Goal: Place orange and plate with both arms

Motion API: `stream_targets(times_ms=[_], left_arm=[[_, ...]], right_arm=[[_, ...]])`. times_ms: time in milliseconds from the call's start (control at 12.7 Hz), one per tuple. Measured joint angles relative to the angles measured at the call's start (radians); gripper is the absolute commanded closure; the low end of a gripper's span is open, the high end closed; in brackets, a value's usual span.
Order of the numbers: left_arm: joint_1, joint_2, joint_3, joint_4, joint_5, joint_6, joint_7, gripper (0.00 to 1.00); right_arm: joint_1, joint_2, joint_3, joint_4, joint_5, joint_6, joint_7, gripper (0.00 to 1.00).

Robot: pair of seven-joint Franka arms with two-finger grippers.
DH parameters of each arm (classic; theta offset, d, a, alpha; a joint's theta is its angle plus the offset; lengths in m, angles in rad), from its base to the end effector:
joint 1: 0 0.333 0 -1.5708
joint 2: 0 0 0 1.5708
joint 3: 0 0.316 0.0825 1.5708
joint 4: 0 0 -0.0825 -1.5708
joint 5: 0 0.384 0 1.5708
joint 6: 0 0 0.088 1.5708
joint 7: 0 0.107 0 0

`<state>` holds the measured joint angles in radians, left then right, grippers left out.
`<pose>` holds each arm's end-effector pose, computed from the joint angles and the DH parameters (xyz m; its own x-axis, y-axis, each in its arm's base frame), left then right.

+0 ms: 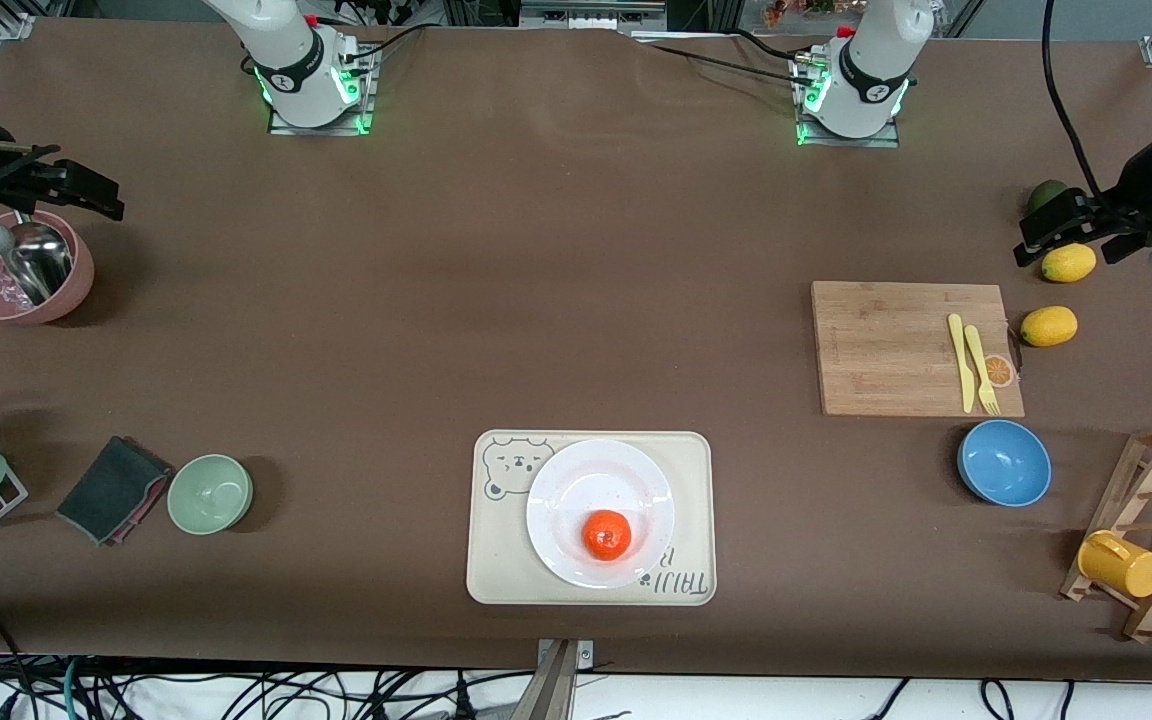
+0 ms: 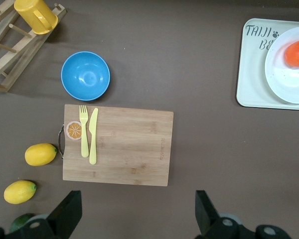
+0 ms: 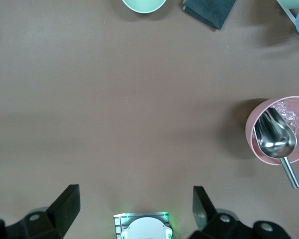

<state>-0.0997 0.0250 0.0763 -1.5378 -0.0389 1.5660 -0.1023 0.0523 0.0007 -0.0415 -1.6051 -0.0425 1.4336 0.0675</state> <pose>0.5618 -0.0179 0.6258 0.9969 0.0785 -0.0005 0.0785 -0.9962 0.0371 0.5378 0.0008 0.5976 0.9838 -0.0626 -0.1680 -0.0542 -0.9971 0.0539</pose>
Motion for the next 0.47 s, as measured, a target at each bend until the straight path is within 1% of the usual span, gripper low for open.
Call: stream_targets(times_ms=[473], left_arm=[[0.000, 0.000, 0.000, 0.000, 0.000, 0.000, 0.000, 0.00]], right_arm=[[0.000, 0.001, -0.001, 0.007, 0.000, 0.000, 0.005, 0.00]])
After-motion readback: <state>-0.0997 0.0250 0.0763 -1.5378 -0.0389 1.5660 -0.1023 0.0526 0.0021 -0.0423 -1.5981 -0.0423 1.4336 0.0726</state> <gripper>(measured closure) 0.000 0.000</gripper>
